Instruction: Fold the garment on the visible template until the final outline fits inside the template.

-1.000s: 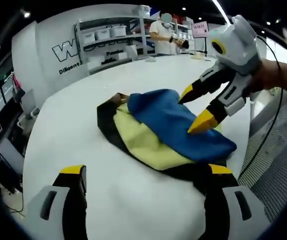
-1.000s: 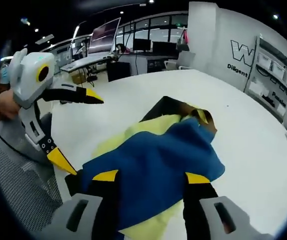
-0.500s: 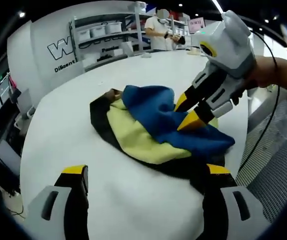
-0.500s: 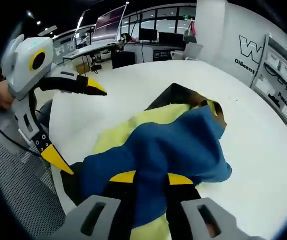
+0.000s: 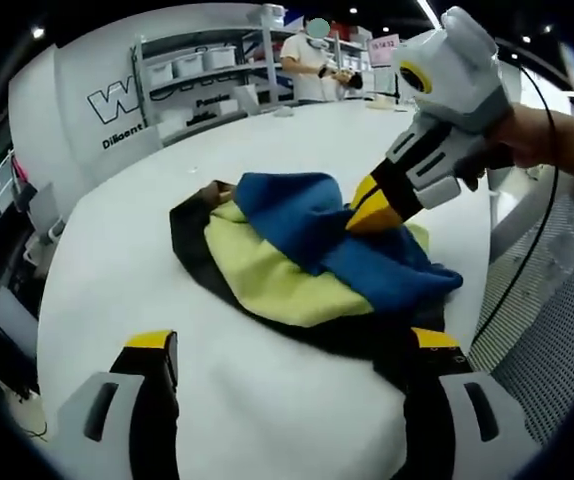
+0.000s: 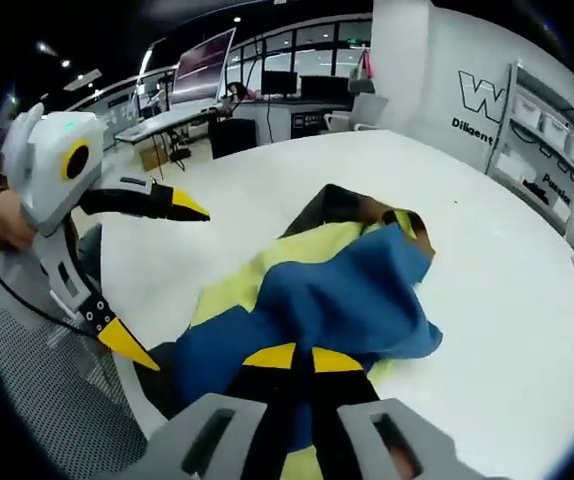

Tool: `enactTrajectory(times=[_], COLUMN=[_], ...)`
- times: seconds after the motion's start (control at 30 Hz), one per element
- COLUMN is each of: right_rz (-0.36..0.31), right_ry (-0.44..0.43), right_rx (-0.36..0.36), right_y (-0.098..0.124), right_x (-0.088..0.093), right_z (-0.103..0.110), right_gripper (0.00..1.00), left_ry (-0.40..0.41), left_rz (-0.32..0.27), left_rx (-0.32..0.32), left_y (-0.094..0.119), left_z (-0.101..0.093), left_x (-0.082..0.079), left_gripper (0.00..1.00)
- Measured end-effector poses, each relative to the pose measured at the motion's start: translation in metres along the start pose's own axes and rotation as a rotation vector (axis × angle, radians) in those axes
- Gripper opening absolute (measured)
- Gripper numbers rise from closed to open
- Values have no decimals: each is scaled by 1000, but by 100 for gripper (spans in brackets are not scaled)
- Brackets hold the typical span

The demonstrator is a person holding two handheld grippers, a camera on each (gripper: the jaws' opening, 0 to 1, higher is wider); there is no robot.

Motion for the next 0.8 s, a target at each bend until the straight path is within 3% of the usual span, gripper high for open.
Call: enactTrajectory(times=[0.17,0.37,0.8], right_rz=[-59,-144,-223], right_ry=[-31,-150,-212], right_rx=[15,1,13], right_y=[13,31,53], right_x=[-7,-19,-36], right_z=[-1,-5,-15], right_gripper=[0,0,0], left_ry=[-11,-18,-58], left_rz=[-43,-37,-32], left_rx=[-8,4,105], left_y=[1,0,-8], left_z=[0,-3,-18], left_x=[-7,-6,-17], left_gripper=[81,79,72])
Point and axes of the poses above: the point that each gripper's makers call its tool centre point, and the gripper's own axes: y roughly backward along the fingers, z roughly to its left, x roughly out of its underside, the point moved 6 cm from there along y, roughly backward along the fingers, and after that the axes turned 7 degrees about z, right-handed, at the moved point
